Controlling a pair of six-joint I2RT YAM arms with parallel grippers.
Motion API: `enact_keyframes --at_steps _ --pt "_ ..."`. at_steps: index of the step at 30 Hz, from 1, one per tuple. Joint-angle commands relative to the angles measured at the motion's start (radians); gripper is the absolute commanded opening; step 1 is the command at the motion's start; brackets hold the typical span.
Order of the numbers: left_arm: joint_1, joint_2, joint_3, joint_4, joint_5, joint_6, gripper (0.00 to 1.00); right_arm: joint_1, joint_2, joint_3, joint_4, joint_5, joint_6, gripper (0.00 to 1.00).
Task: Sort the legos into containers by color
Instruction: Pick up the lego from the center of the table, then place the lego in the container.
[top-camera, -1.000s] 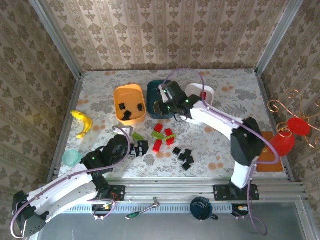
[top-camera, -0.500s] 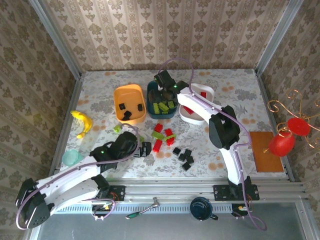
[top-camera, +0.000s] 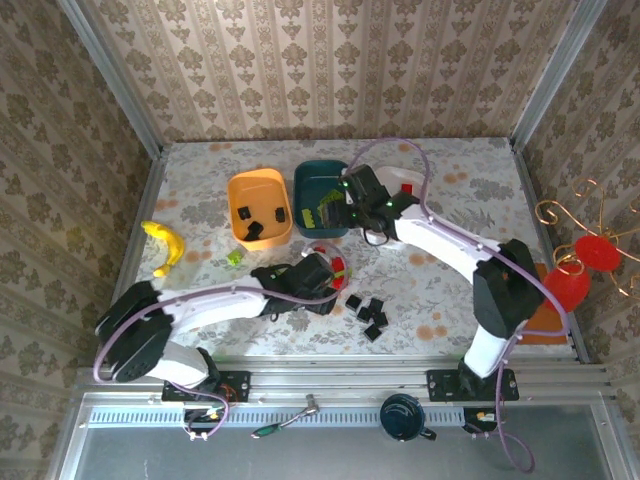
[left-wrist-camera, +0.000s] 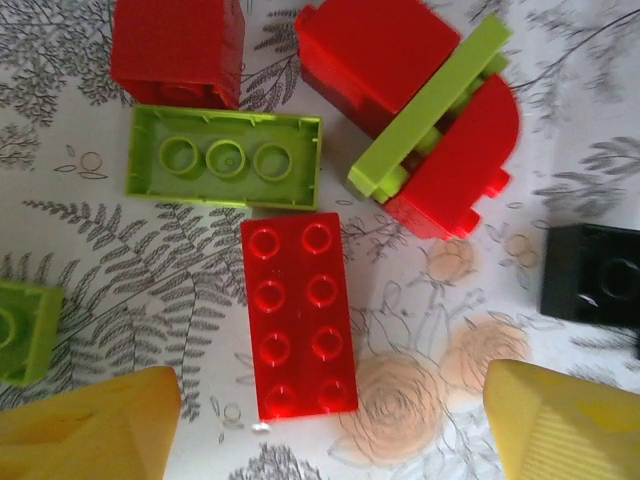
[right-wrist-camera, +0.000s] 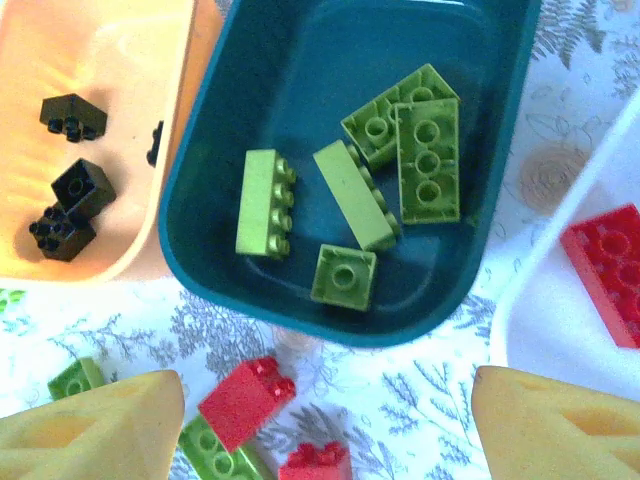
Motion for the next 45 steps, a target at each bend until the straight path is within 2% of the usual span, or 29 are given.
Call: enact_keyframes --at_steps 1,7,12,17,22,26,31,39,42,45 --pt "-0.002 0.082 0.050 -0.030 -0.062 0.036 0.76 -0.005 -0.094 -0.095 0.071 0.007 0.031 0.78" --pt "0.009 0.187 0.069 0.010 -0.039 0.031 0.62 -0.006 -0.234 -0.209 0.081 0.017 0.032 0.78" --pt "0.006 0.224 0.068 0.023 -0.020 0.015 0.43 -0.016 -0.343 -0.279 0.083 0.044 0.047 0.79" --pt "-0.021 0.126 0.036 0.007 -0.025 -0.017 0.30 -0.034 -0.446 -0.362 0.087 0.072 0.076 0.79" --pt "-0.018 -0.019 0.106 -0.002 0.022 0.033 0.27 -0.057 -0.566 -0.465 0.071 0.150 0.129 0.79" --pt "0.071 0.049 0.286 0.038 0.156 0.094 0.27 -0.071 -0.667 -0.557 0.065 0.212 0.169 0.80" --pt "0.159 0.324 0.613 0.046 0.281 0.135 0.27 -0.080 -0.753 -0.591 0.024 0.230 0.166 0.80" --pt "0.222 0.754 1.176 -0.082 0.343 0.114 0.27 -0.081 -0.839 -0.626 -0.018 0.167 0.161 0.81" --pt "0.232 0.896 1.393 -0.181 0.364 0.103 0.34 -0.081 -0.853 -0.648 -0.015 0.112 0.151 0.81" --pt "0.239 0.990 1.542 -0.242 0.388 0.082 0.49 -0.080 -0.846 -0.658 -0.019 0.006 0.115 0.81"
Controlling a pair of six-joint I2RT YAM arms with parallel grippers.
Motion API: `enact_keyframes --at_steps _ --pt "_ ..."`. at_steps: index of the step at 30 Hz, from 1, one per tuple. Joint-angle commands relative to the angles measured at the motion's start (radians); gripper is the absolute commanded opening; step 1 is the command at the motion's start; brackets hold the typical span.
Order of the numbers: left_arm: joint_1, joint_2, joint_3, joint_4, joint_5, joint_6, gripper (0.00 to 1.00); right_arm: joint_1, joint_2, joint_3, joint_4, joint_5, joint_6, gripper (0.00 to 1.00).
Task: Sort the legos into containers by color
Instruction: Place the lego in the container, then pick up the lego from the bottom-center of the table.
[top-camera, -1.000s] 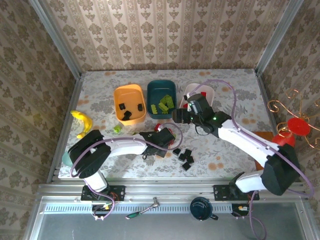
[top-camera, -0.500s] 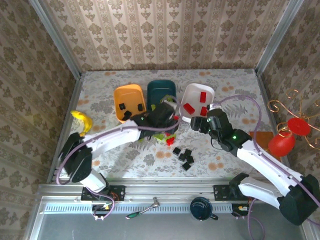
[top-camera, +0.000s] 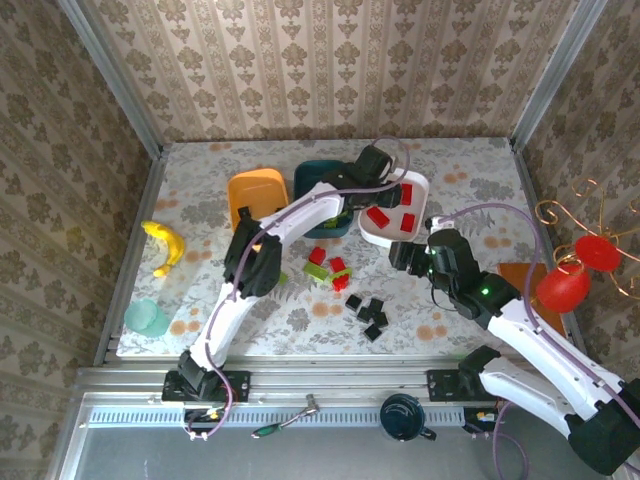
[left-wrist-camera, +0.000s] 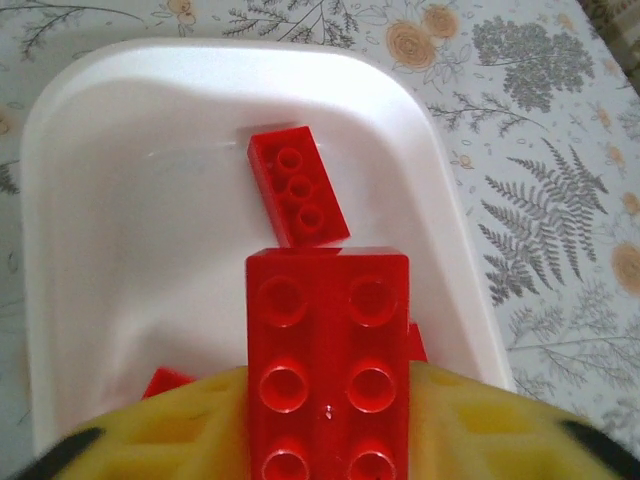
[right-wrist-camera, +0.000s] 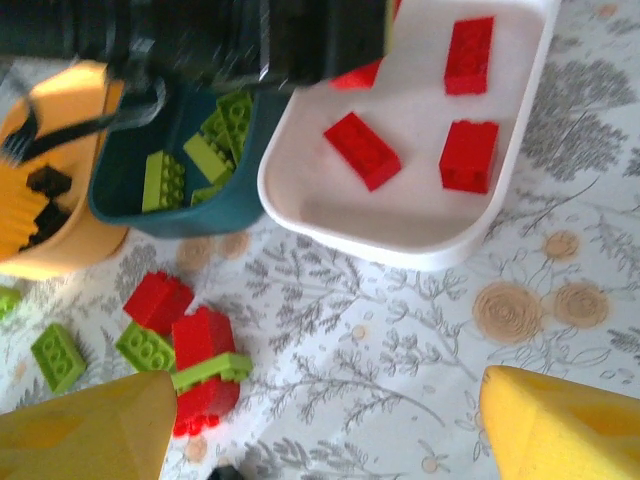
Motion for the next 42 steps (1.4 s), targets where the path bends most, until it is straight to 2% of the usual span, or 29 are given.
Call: enact_keyframes --at_steps 1,5,7,10,13,16,20,25,31,36,42 --pt "0.012 0.046 0.136 -0.119 0.059 -0.025 0.55 0.000 0.005 -0.009 -0.042 -0.136 -0.035 0.81" --pt "0.015 -0.003 0.128 -0.085 0.084 -0.043 0.73 0.035 0.068 -0.013 -0.096 -0.203 -0.062 0.81" --pt "0.015 -0.069 0.072 -0.047 0.091 -0.043 0.78 0.077 0.095 -0.023 -0.101 -0.207 -0.076 0.81" --pt "0.011 -0.237 -0.134 0.084 0.099 -0.055 0.85 0.165 0.171 -0.014 -0.106 -0.220 -0.125 0.81" --pt "0.008 -0.441 -0.406 0.248 0.084 -0.074 1.00 0.250 0.304 0.041 -0.125 -0.205 -0.183 0.80" --pt "0.012 -0.647 -0.656 0.365 0.041 -0.088 1.00 0.318 0.431 0.099 -0.118 -0.171 -0.220 0.79" --pt "0.013 -0.924 -0.934 0.442 -0.058 -0.088 1.00 0.356 0.586 0.172 -0.110 -0.117 -0.252 0.79" --pt "0.002 -1.224 -1.188 0.417 -0.155 -0.098 1.00 0.360 0.728 0.245 -0.125 -0.051 -0.269 0.77" --pt "-0.050 -1.526 -1.435 0.343 -0.285 -0.150 1.00 0.362 0.809 0.261 -0.115 -0.057 -0.282 0.70" --pt "-0.115 -1.664 -1.571 0.283 -0.389 -0.198 1.00 0.361 0.843 0.270 -0.082 -0.112 -0.305 0.56" --pt "-0.136 -1.791 -1.667 0.193 -0.464 -0.251 1.00 0.360 0.780 0.258 -0.034 -0.234 -0.320 0.29"
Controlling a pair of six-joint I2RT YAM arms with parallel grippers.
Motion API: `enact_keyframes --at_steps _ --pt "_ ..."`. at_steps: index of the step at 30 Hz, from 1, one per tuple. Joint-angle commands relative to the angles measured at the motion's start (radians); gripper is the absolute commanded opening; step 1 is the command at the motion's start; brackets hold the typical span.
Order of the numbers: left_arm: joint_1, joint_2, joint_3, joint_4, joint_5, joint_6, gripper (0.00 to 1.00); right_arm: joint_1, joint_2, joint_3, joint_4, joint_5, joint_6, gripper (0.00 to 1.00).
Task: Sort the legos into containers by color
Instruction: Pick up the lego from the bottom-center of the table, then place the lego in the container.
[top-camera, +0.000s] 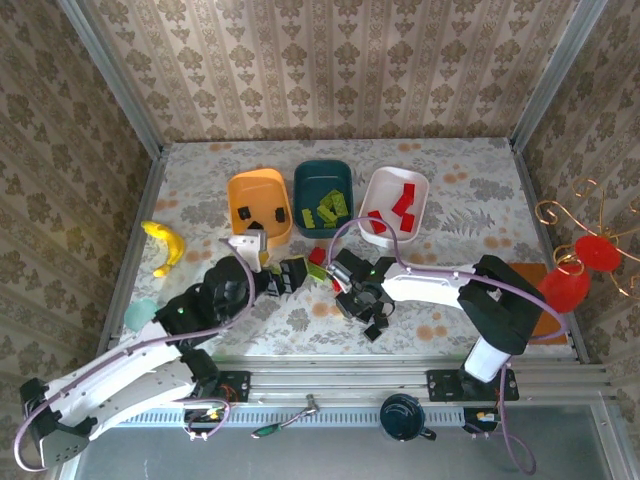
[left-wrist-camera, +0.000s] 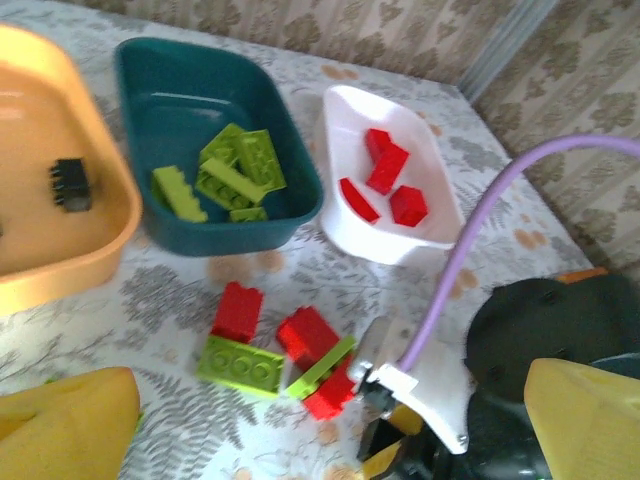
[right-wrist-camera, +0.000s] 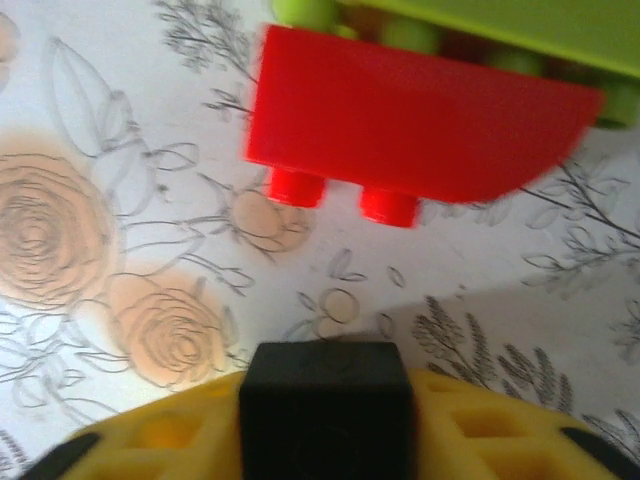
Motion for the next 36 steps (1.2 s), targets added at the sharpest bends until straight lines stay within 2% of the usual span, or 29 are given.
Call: enact_keyframes --at_steps 1,4,7,10,15,21,24,26,27,29,31,33,36 --pt "-0.007 -0.072 -0.039 -0.080 -0.087 -0.060 1.00 0.003 -0.061 0.011 0.031 -0.108 -0.018 0.27" --pt "-0.008 -0.131 -0.083 -0.127 -0.112 -0.092 1.00 0.000 -0.118 0.055 0.049 -0.159 -0.016 0.24" --pt "-0.012 -0.183 -0.128 -0.157 -0.135 -0.124 1.00 -0.018 -0.097 0.165 0.083 -0.207 -0.006 0.24" --pt "-0.014 -0.213 -0.146 -0.186 -0.154 -0.150 1.00 -0.031 0.015 0.338 0.099 -0.232 0.000 0.24" --pt "-0.030 -0.256 -0.147 -0.241 -0.191 -0.165 1.00 -0.063 0.292 0.670 0.093 -0.281 0.025 0.24" --pt "-0.035 -0.283 -0.149 -0.299 -0.183 -0.177 1.00 -0.096 0.593 1.063 0.021 -0.303 0.072 0.26" --pt "-0.036 -0.280 -0.150 -0.311 -0.178 -0.181 1.00 -0.113 0.708 1.239 -0.022 -0.306 0.112 0.38" --pt "-0.037 -0.280 -0.148 -0.317 -0.175 -0.179 1.00 -0.123 0.763 1.338 -0.054 -0.318 0.131 0.57" --pt "-0.037 -0.280 -0.146 -0.318 -0.174 -0.176 1.00 -0.125 0.774 1.369 -0.065 -0.320 0.136 0.64" --pt "-0.037 -0.280 -0.139 -0.326 -0.174 -0.170 1.00 -0.130 0.763 1.385 -0.070 -0.322 0.142 0.72" --pt "-0.036 -0.280 -0.134 -0.326 -0.170 -0.161 1.00 -0.129 0.719 1.351 -0.069 -0.312 0.134 0.76" --pt "-0.037 -0.280 -0.132 -0.320 -0.164 -0.152 1.00 -0.130 0.644 1.268 -0.052 -0.295 0.130 0.77" --pt "-0.038 -0.274 -0.139 -0.289 -0.143 -0.130 1.00 -0.127 0.479 1.030 0.011 -0.254 0.136 0.78"
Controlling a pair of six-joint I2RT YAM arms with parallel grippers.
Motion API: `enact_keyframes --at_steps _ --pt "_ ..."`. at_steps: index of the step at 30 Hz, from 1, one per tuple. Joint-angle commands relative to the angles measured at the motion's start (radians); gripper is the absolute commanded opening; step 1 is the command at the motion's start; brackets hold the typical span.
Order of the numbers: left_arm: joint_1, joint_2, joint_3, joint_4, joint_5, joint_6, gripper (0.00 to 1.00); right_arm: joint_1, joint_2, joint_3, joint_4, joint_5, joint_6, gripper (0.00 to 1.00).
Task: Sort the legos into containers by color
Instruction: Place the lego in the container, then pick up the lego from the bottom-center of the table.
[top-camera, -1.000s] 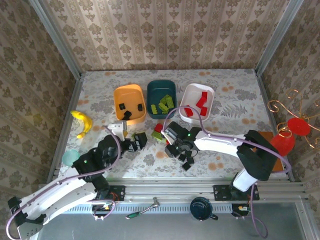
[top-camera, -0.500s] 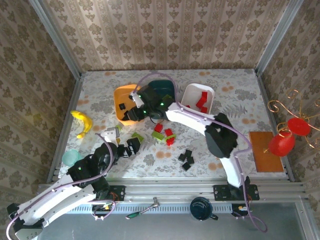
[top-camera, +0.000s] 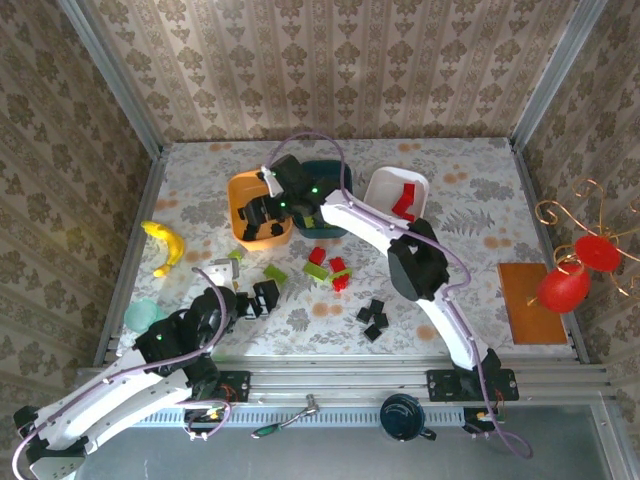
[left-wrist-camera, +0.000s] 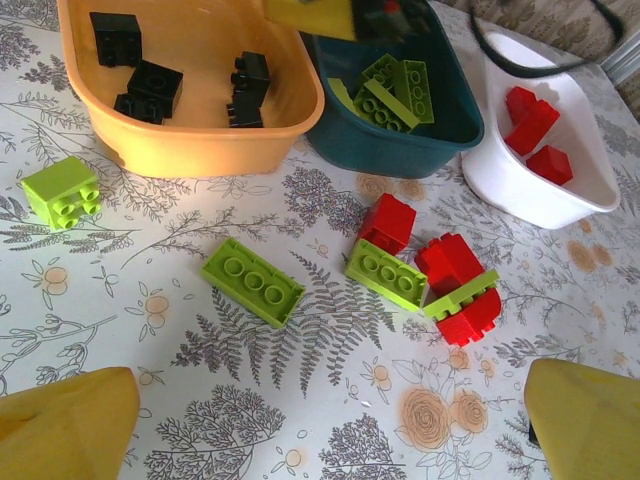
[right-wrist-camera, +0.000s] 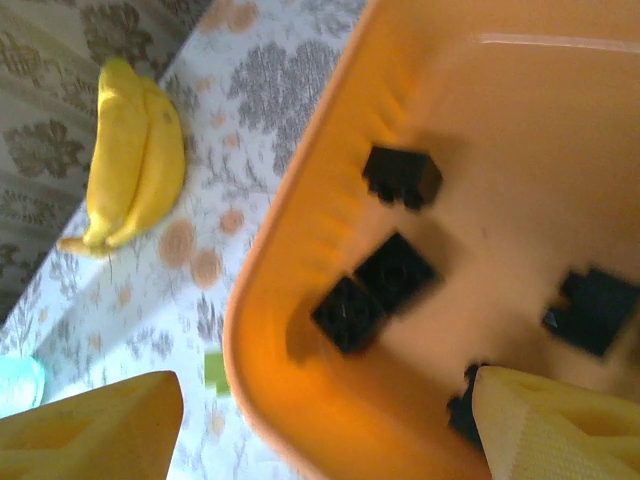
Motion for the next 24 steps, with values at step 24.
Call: enact_keyframes --at_steps 24 --pt "0.001 0.195 -0.051 0.241 0.111 0.062 1.00 0.015 -1.015 -1.357 -0.105 0.316 0.177 0.79"
